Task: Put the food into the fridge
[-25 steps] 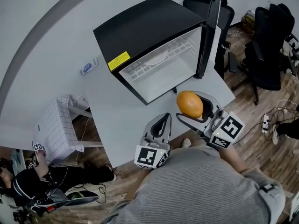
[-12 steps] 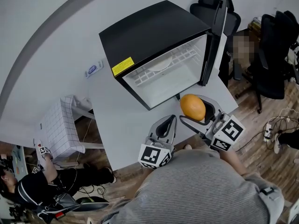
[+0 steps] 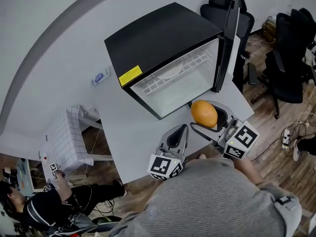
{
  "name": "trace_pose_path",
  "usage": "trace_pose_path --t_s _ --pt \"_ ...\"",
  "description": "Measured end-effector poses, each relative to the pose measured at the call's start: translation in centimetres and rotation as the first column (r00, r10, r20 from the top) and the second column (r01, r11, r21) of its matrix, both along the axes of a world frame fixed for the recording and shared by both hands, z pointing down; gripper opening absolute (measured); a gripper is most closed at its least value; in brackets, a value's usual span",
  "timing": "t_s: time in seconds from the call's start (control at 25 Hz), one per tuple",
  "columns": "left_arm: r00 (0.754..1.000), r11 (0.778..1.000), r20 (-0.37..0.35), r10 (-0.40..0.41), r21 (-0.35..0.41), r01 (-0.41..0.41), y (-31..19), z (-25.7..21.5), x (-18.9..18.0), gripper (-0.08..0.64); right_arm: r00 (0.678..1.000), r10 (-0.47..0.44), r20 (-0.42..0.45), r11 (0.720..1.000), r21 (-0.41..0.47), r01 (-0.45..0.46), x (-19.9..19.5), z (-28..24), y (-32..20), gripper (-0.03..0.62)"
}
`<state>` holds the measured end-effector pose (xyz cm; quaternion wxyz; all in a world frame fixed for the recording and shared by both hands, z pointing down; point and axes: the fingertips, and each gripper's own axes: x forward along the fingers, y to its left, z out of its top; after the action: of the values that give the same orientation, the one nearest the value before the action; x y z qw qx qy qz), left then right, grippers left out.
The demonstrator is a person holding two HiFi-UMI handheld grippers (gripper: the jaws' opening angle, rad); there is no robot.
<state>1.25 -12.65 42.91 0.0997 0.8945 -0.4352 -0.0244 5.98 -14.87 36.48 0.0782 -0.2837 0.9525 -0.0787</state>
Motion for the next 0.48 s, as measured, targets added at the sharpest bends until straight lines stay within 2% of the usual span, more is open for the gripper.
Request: trace_pose_path --t_s 0.24,0.48 --pt "1.0 1.0 0.01 0.01 0.01 -0.01 -0.4 -0.3 -0.2 0.011 1.0 0.006 -0.007 1.0 -0.012 -0.006 -0.1 0.3 -1.1 0.341" --pt "0.999 0.999 0.014 -0.032 0.005 0.032 -0.8 -0.3 -2.0 0.011 0.995 0.006 -0.096 1.0 -0.001 -0.006 -0.9 1.6 -4.4 0.341"
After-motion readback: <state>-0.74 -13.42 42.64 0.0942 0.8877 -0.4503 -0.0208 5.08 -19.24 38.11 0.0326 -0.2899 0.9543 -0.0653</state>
